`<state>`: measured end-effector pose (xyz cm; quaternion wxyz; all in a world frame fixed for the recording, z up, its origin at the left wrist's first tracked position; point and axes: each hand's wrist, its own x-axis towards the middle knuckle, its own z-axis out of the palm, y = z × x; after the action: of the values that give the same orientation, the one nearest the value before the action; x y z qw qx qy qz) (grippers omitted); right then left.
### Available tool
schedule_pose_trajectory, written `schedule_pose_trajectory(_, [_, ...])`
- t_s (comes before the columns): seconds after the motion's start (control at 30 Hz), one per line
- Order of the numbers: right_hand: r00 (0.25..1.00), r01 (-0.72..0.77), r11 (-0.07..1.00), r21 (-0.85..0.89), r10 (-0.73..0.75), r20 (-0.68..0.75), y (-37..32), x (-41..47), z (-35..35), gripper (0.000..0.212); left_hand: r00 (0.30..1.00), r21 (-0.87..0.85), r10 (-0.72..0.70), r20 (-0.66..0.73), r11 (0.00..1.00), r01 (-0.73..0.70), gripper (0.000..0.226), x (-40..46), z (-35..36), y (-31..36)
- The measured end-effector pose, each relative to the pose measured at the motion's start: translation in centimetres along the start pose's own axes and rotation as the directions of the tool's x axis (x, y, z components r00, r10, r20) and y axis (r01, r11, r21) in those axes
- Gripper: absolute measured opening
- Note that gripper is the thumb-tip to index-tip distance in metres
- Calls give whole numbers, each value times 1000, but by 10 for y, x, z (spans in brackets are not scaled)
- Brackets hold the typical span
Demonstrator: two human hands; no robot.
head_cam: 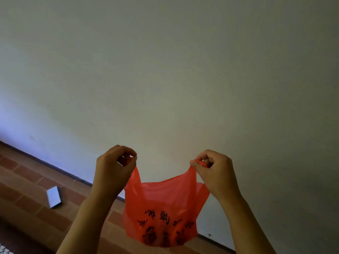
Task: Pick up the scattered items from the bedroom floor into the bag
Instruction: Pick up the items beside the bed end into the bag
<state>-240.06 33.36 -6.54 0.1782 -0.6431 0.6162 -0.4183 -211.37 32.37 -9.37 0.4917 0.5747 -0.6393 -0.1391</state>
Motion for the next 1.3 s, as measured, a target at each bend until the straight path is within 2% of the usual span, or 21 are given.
schedule_pose_trajectory(0.07, [999,-1,1000,9,0,34,-2,10,9,24,1000,8,2,13,1000,-3,25,14,3,-6])
schedule_pose_trajectory(0.3, [986,36,999,35,-41,164,-7,80,68,21,995,58,-58,-79,996,62,25,61,-5,-41])
schedule_pose_trajectory(0.53, [932,151,984,98,-175,319,-32,161,120,21,934,118,-162,-319,971,209,25,91,-31,-65])
schedule_pose_trajectory(0.7, [860,261,950,170,-309,407,-55,199,154,22,847,145,-195,-495,942,302,24,100,-48,-67])
schedule_pose_trajectory(0.8, [774,334,908,252,-417,477,-62,204,174,22,797,163,-214,-565,918,362,26,89,-48,-67])
schedule_pose_trajectory(0.97, [645,352,854,383,-518,561,-74,205,209,19,718,206,-239,-654,857,473,27,59,-58,-61])
schedule_pose_trajectory(1.2, [571,335,831,443,-553,606,-89,211,253,21,612,223,-230,-757,789,572,26,53,-92,-69])
schedule_pose_trajectory(1.3, [568,334,841,425,-539,622,-92,213,273,22,613,222,-247,-751,779,586,26,61,-95,-85])
